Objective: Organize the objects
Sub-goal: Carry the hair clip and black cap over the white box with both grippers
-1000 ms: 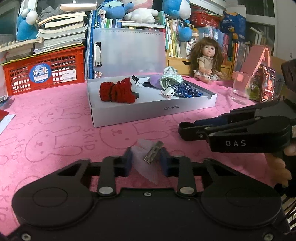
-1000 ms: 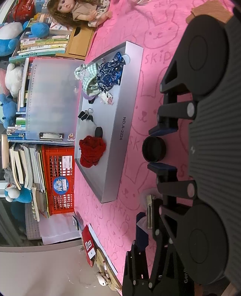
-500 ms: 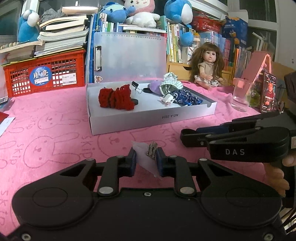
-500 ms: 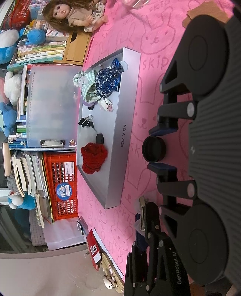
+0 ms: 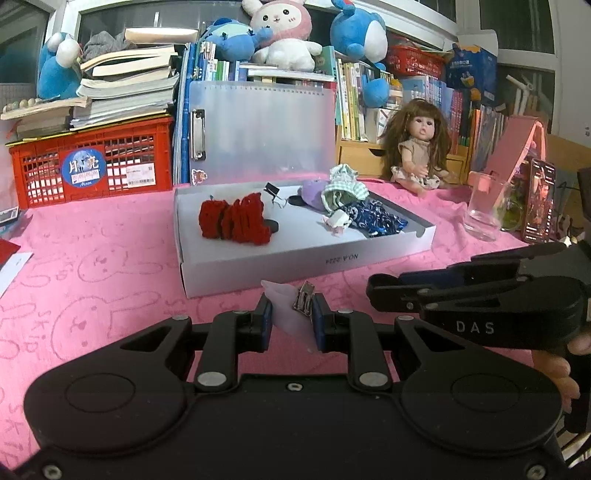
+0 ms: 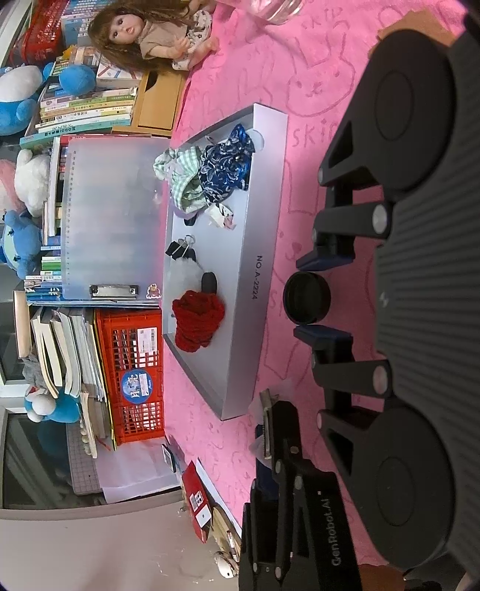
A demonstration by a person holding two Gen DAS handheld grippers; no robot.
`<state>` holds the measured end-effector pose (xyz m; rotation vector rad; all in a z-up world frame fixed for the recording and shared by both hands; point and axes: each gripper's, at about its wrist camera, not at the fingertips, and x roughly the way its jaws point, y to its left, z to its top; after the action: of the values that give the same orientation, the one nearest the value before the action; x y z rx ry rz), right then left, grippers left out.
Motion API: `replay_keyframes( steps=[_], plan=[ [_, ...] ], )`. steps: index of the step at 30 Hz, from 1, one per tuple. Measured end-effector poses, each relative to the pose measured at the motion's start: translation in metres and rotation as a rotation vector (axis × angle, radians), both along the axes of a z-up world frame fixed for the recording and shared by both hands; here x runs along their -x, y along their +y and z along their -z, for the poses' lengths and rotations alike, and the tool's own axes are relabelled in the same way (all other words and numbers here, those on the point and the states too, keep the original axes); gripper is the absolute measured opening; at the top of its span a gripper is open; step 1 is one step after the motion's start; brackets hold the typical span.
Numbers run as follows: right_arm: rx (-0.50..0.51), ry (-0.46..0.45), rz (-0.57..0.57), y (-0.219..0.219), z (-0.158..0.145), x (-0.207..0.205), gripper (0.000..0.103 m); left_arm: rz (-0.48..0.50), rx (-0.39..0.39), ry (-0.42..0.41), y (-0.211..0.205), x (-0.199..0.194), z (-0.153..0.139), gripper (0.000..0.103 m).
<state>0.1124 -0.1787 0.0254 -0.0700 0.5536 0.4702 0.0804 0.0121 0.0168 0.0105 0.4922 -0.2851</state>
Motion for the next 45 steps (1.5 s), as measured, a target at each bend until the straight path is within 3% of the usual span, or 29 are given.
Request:
replay_keyframes(
  steps=[22,45],
  plan=[
    [-0.023,-0.046,0.063,-0.012,-0.021,-0.012,0.037,-0.034,0.015,-0.054,-0.007,-0.033,-0.026,0.021],
    [-0.036,-0.056,0.146,-0.027,-0.033,-0.039,0.037,-0.045,0.000,-0.068,-0.018,-0.066,-0.034,0.021]
  ],
)
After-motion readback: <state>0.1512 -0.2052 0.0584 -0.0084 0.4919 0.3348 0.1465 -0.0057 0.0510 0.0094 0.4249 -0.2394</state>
